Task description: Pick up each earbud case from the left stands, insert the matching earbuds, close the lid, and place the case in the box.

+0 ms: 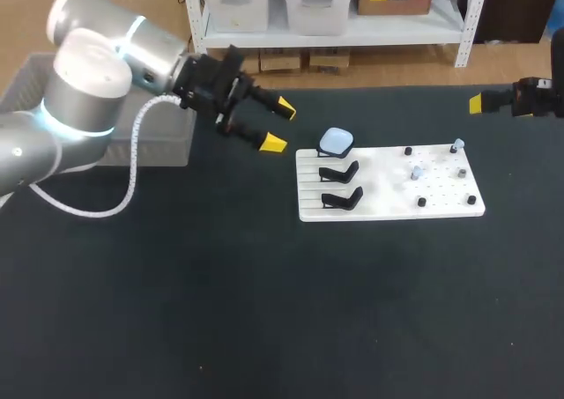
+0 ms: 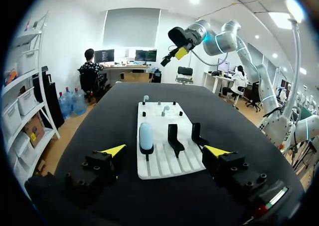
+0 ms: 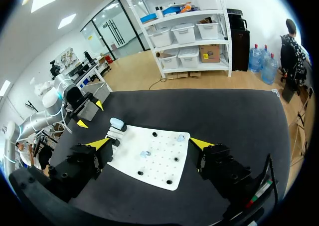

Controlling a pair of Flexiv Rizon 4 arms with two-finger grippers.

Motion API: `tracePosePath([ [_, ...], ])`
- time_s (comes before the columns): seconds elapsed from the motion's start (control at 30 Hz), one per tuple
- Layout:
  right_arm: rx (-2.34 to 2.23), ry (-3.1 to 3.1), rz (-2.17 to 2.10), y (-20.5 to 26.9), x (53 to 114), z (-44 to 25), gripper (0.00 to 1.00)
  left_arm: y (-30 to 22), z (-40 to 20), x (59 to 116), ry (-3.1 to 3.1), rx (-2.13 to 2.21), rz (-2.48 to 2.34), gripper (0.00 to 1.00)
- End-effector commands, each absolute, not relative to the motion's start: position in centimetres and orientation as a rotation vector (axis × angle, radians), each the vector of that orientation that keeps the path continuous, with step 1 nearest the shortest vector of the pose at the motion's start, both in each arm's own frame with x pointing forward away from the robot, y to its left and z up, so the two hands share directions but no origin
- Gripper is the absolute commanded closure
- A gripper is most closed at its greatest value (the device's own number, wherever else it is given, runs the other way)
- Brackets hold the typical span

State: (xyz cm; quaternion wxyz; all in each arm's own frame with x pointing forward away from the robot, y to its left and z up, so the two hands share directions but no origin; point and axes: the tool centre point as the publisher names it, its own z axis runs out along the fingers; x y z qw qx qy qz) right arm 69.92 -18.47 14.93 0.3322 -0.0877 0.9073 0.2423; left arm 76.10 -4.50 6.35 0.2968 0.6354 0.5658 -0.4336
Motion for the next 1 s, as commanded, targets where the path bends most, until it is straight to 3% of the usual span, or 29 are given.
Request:
tracePosePath([
  [0.03, -0.23, 2.371, 0.632, -18.5, 69.9, 15.0, 0.0, -4.9, 6.2, 75.9, 1.515, 1.68, -1.138, 0.0],
  [0.13, -0.23, 2.371, 0.632, -18.5, 69.9, 15.0, 0.0, -5.2, 6.0, 75.7, 1.523, 1.67, -1.13, 0.0],
  [0.57, -0.23, 2.371, 0.632, -18.5, 69.9, 15.0, 0.0, -6.7, 4.7, 74.9, 1.56, 1.654, -1.126, 0.18],
  [1.0, -0.23, 2.371, 0.632, -18.5, 69.9, 15.0, 0.0, -7.4, 3.7, 75.6, 1.587, 1.67, -1.098, 0.15],
])
